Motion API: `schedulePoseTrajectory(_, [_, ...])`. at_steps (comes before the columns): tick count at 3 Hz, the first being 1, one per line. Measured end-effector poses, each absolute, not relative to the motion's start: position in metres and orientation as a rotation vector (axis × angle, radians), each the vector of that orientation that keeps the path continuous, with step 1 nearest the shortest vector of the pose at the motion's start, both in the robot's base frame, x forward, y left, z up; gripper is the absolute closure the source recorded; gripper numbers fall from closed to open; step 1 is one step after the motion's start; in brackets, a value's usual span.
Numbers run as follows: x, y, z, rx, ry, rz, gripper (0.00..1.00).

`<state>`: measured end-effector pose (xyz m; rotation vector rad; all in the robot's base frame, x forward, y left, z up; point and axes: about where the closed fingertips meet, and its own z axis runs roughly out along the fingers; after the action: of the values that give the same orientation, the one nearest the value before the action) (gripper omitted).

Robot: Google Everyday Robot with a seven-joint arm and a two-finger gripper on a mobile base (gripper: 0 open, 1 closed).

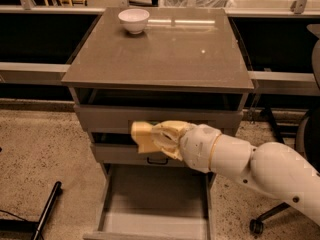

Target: Pick sponge from bottom drawer and place on counter

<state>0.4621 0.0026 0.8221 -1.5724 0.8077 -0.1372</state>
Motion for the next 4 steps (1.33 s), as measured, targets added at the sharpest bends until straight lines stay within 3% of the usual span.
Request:
schedulePoseTrajectory(1, [0.468, 0.005, 0.835, -1.578, 0.808, -0.194, 1.00])
schedulePoseTrajectory(4, [0.494, 0.012, 0.850, -1.491, 0.783, -0.120, 1.00])
